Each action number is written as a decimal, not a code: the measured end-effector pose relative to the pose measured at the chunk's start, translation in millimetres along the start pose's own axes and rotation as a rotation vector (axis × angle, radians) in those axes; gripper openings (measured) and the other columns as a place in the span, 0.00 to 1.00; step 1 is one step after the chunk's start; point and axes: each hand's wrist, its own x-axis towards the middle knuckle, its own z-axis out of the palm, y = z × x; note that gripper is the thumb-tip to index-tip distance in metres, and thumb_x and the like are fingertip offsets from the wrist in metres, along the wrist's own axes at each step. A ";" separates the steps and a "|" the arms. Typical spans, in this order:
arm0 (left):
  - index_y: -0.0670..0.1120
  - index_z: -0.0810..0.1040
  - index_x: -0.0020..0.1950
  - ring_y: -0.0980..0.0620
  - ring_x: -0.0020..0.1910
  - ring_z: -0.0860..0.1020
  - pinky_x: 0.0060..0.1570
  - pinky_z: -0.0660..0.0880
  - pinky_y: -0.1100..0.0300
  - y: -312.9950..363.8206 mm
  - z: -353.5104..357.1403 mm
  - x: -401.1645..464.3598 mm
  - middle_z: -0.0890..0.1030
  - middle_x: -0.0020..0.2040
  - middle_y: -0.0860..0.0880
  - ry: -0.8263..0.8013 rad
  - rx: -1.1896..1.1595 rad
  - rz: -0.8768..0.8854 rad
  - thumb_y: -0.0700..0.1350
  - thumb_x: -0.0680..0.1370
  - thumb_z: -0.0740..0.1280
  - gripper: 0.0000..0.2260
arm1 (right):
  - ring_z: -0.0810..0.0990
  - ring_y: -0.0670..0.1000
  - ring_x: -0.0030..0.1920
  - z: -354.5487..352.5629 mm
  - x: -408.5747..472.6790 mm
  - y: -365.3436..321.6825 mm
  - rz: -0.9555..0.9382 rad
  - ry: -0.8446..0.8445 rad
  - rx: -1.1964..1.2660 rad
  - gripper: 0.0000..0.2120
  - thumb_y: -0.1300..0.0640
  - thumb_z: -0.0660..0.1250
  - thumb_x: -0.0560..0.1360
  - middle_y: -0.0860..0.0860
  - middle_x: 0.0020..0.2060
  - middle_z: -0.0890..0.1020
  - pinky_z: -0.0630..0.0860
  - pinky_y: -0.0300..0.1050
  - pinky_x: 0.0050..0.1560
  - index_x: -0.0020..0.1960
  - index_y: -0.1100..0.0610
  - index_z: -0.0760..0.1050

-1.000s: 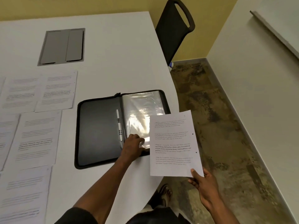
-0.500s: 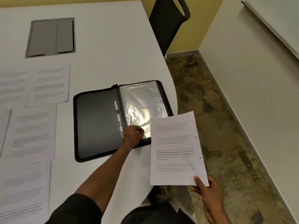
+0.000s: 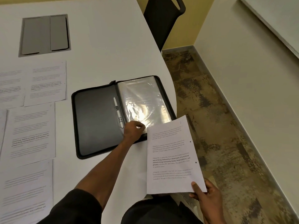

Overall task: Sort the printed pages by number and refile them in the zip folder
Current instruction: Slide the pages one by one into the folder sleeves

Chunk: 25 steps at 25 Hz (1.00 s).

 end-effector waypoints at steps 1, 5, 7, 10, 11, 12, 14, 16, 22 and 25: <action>0.47 0.88 0.44 0.59 0.46 0.82 0.51 0.74 0.64 0.4 0.1 -0.7 0.87 0.44 0.54 0.004 0.007 0.003 0.44 0.75 0.71 0.05 | 0.85 0.52 0.34 0.5 -0.8 1.3 -0.006 -0.003 -0.002 0.10 0.69 0.71 0.75 0.51 0.39 0.87 0.83 0.43 0.32 0.56 0.61 0.81; 0.47 0.87 0.46 0.55 0.47 0.82 0.44 0.71 0.68 -0.6 3.4 -2.0 0.86 0.45 0.53 -0.023 0.028 0.013 0.44 0.76 0.71 0.05 | 0.86 0.53 0.40 10.1 -3.1 5.2 -0.013 -0.052 -0.013 0.10 0.68 0.71 0.75 0.51 0.42 0.87 0.83 0.44 0.34 0.56 0.59 0.82; 0.46 0.87 0.49 0.52 0.50 0.81 0.47 0.68 0.67 -2.0 6.8 -3.6 0.86 0.48 0.51 -0.037 0.082 0.065 0.44 0.77 0.71 0.06 | 0.86 0.55 0.42 18.5 -2.4 5.3 0.018 -0.088 -0.003 0.10 0.67 0.71 0.76 0.52 0.44 0.87 0.83 0.44 0.35 0.55 0.58 0.82; 0.46 0.86 0.50 0.48 0.54 0.78 0.53 0.66 0.60 -7.2 12.9 -7.7 0.85 0.50 0.49 -0.020 0.158 0.144 0.44 0.77 0.70 0.06 | 0.86 0.56 0.41 29.2 0.1 5.8 0.093 -0.136 0.032 0.10 0.68 0.71 0.76 0.53 0.46 0.87 0.83 0.45 0.36 0.55 0.58 0.82; 0.45 0.86 0.50 0.48 0.54 0.78 0.53 0.67 0.58 -7.8 14.3 -9.0 0.84 0.49 0.48 -0.004 0.154 0.153 0.44 0.77 0.70 0.06 | 0.86 0.56 0.41 31.8 1.2 6.5 0.116 -0.149 0.042 0.10 0.68 0.70 0.76 0.54 0.46 0.87 0.83 0.45 0.36 0.55 0.59 0.81; 0.45 0.85 0.50 0.47 0.54 0.78 0.54 0.68 0.57 -8.4 15.5 -9.6 0.84 0.49 0.48 0.012 0.149 0.159 0.44 0.77 0.70 0.06 | 0.86 0.57 0.40 34.1 2.5 7.4 0.138 -0.159 0.055 0.10 0.68 0.70 0.76 0.55 0.47 0.87 0.83 0.45 0.36 0.56 0.60 0.81; 0.45 0.85 0.50 0.48 0.54 0.78 0.54 0.69 0.57 -7.1 16.4 -10.3 0.84 0.50 0.48 0.033 0.152 0.166 0.44 0.77 0.70 0.06 | 0.85 0.58 0.42 36.5 5.0 10.0 0.179 -0.180 0.082 0.10 0.69 0.69 0.76 0.57 0.49 0.87 0.82 0.44 0.36 0.57 0.62 0.81; 0.45 0.85 0.51 0.48 0.53 0.78 0.54 0.70 0.56 -6.9 17.0 -9.9 0.84 0.50 0.48 0.031 0.162 0.174 0.44 0.77 0.70 0.06 | 0.85 0.58 0.43 36.3 4.1 11.8 0.213 -0.201 0.103 0.11 0.69 0.69 0.76 0.58 0.50 0.87 0.82 0.44 0.36 0.58 0.62 0.80; 0.45 0.85 0.51 0.47 0.52 0.78 0.52 0.72 0.54 -7.1 16.5 -9.8 0.84 0.49 0.48 0.013 0.210 0.193 0.45 0.77 0.69 0.07 | 0.85 0.55 0.39 32.9 -1.5 16.7 0.265 -0.241 0.130 0.11 0.69 0.69 0.76 0.58 0.48 0.87 0.81 0.43 0.34 0.57 0.62 0.80; 0.45 0.85 0.51 0.46 0.51 0.78 0.51 0.73 0.53 -2.0 17.9 -11.7 0.84 0.49 0.47 0.022 0.248 0.225 0.44 0.77 0.68 0.07 | 0.82 0.56 0.38 34.0 8.7 13.0 0.301 -0.230 0.137 0.10 0.69 0.68 0.77 0.60 0.49 0.86 0.81 0.43 0.34 0.58 0.65 0.79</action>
